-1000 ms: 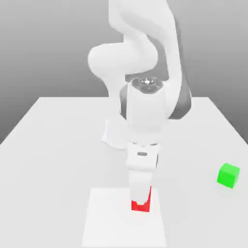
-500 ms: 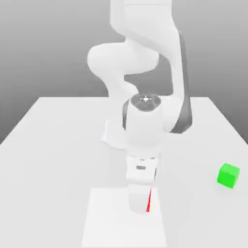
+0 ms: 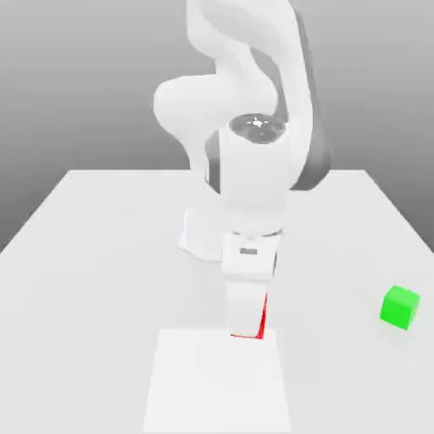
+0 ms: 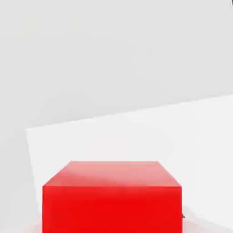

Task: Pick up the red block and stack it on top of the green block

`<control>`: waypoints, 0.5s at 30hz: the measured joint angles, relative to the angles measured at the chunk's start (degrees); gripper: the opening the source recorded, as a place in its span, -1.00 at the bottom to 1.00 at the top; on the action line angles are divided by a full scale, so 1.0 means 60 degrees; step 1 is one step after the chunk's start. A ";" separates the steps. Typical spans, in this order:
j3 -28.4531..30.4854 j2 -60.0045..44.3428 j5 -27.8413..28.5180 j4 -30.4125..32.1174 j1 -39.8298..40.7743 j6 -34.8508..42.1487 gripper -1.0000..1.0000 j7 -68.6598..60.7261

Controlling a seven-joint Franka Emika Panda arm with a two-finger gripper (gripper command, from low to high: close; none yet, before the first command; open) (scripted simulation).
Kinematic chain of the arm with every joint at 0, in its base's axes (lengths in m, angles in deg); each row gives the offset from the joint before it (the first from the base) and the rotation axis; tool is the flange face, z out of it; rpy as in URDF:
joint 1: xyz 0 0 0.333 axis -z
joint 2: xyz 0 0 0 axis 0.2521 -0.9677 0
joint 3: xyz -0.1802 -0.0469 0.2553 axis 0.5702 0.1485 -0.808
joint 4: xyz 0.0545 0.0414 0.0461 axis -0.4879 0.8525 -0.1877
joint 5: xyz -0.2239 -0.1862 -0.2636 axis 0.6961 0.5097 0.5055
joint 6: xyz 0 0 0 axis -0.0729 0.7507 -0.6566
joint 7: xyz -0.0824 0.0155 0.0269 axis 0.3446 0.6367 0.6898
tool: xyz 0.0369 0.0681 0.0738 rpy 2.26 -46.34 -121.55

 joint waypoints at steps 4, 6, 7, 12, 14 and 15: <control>-0.0895 0.0022 -0.0041 -0.0505 -0.2078 0.0526 -1.00 -0.0601; -0.1297 0.0028 -0.0073 -0.0751 -0.2888 0.0782 -1.00 -0.0902; -0.1517 0.0032 -0.0090 -0.0875 -0.3325 0.0912 -1.00 -0.1052; -0.1533 -0.0849 -0.0162 -0.1197 -0.4581 0.0346 -1.00 -0.1422; -0.1464 -0.1489 -0.0167 -0.1230 -0.4504 -0.0258 -1.00 -0.1434; -0.1450 -0.1761 -0.0158 -0.1240 -0.4495 -0.0516 1.00 -0.1427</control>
